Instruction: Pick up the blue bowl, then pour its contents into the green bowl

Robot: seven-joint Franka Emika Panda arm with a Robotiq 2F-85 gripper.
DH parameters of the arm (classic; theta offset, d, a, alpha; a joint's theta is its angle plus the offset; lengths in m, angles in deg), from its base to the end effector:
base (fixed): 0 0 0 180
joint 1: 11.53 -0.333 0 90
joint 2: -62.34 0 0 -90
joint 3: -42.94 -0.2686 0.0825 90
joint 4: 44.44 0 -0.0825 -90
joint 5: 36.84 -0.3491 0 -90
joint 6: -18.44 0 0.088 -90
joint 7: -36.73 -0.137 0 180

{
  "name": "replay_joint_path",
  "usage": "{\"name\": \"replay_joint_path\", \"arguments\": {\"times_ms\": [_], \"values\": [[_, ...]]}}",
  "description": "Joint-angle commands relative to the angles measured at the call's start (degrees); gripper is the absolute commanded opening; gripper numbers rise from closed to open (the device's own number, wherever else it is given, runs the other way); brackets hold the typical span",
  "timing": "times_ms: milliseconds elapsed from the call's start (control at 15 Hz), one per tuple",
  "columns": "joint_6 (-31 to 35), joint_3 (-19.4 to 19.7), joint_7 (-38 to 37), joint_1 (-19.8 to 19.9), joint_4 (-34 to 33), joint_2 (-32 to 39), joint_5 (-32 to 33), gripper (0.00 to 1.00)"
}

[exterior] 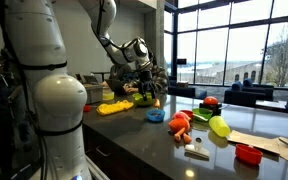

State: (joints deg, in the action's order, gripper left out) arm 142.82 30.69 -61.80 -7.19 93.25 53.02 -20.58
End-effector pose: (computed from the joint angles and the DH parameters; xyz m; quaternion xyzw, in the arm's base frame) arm 0.4410 0.0416 0.3176 0.7527 -0.6442 0.0820 0.1086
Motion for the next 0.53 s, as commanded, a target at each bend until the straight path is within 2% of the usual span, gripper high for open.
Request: {"name": "replay_joint_path", "arguments": {"times_ms": [0,467], "values": [[-0.2,2.7,-0.3,-2.5,-0.5,3.2,-2.9,1.00],[-0.4,5.1,-0.5,-4.6,-0.8,6.4,-4.9,1.00]]}}
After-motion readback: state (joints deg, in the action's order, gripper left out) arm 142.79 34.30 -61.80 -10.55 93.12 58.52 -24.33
